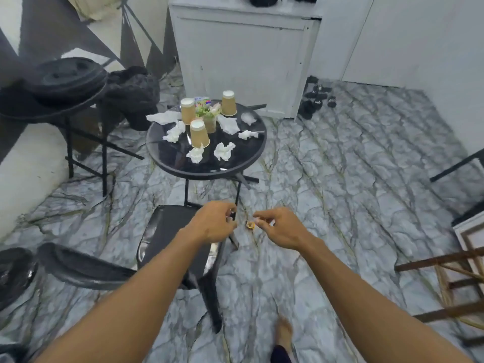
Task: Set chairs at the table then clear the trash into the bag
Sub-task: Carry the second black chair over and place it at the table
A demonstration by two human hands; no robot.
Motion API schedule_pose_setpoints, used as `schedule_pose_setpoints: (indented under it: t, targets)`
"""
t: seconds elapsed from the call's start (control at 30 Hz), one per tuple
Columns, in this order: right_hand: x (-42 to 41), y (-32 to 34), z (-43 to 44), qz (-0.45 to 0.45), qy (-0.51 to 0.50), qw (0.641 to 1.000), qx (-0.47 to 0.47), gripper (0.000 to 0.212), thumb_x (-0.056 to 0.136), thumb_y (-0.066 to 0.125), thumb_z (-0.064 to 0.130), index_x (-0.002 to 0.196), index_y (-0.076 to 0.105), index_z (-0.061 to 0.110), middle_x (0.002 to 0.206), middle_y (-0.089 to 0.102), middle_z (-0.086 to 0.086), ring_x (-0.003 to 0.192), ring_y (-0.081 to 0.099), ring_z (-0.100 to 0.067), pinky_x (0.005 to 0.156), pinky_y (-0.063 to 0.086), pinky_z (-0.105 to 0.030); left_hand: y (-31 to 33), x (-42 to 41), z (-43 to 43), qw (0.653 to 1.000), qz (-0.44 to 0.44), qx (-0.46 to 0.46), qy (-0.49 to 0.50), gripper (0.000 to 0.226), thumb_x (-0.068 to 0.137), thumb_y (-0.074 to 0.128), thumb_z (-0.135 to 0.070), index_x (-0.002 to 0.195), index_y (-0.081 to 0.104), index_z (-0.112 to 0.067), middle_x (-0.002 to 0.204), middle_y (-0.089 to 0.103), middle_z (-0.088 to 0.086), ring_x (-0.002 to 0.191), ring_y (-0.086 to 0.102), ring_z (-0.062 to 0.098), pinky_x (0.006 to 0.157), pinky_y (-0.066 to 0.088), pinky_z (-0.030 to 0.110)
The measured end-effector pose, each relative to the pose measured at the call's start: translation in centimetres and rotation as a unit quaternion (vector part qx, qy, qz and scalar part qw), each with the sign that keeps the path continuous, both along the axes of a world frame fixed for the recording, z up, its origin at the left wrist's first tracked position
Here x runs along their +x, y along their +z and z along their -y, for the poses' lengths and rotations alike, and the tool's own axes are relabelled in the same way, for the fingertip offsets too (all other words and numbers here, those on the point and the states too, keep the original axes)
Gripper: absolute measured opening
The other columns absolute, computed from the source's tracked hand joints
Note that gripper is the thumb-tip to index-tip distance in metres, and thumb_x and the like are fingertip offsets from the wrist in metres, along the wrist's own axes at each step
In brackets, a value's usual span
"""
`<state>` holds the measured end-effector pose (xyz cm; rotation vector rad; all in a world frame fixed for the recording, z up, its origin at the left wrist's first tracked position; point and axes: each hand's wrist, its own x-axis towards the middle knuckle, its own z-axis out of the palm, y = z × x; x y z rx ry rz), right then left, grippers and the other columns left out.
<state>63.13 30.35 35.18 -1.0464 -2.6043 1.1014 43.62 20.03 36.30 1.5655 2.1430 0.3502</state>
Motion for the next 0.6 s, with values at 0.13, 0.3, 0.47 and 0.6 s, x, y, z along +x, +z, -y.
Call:
schedule_pose_setpoints:
  t: [0.13, 0.3, 0.47, 0.6]
  targets:
    - [3.5, -0.2, -9.3, 0.017, -0.031, 0.999, -0.022, 0.026, 0.096, 0.06, 0.036, 0.115, 0.075, 0.024, 0.112, 0.075, 0.005, 0.094, 0.067, -0.011, 0.091, 0.054, -0.037, -1.0, 3.1, -9.7, 0.999, 0.037, -0.028, 0.021, 0.04, 0.091, 0.066, -0.033, 0.128, 0.063, -0.019, 0.122, 0.065, 0.001, 0.109, 0.061, 0.02, 0.095, 0.053, 0.04]
    - [6.6, 0.8, -20.8, 0.064, -0.042, 0.997, -0.028, 0.033, 0.096, 0.058, 0.041, 0.122, 0.071, 0.024, 0.117, 0.073, 0.004, 0.103, 0.065, -0.011, 0.094, 0.053, -0.037, -1.5, 6.1, -20.7, 0.997, 0.044, -0.058, 0.022, 0.043, 0.092, 0.066, -0.035, 0.132, 0.059, -0.021, 0.129, 0.062, 0.0, 0.114, 0.06, 0.021, 0.098, 0.051, 0.04]
    - [5.9, 1.0, -31.2, 0.082, -0.036, 0.995, -0.037, 0.035, 0.095, 0.059, 0.042, 0.125, 0.068, 0.026, 0.122, 0.069, 0.005, 0.109, 0.063, -0.013, 0.096, 0.052, -0.037, -1.1, 6.0, -30.3, 0.996, 0.053, -0.059, 0.04, 0.045, 0.091, 0.066, -0.034, 0.133, 0.058, -0.022, 0.128, 0.062, 0.0, 0.114, 0.06, 0.02, 0.099, 0.052, 0.04]
    - [2.7, 1.1, -40.7, 0.075, -0.027, 0.996, -0.037, 0.036, 0.095, 0.059, 0.041, 0.126, 0.067, 0.024, 0.126, 0.068, 0.003, 0.112, 0.063, -0.013, 0.099, 0.051, -0.038, -1.4, 3.6, -40.3, 0.996, 0.067, -0.038, 0.055, 0.045, 0.087, 0.066, -0.039, 0.129, 0.06, -0.025, 0.128, 0.063, -0.004, 0.117, 0.062, 0.017, 0.1, 0.052, 0.042]
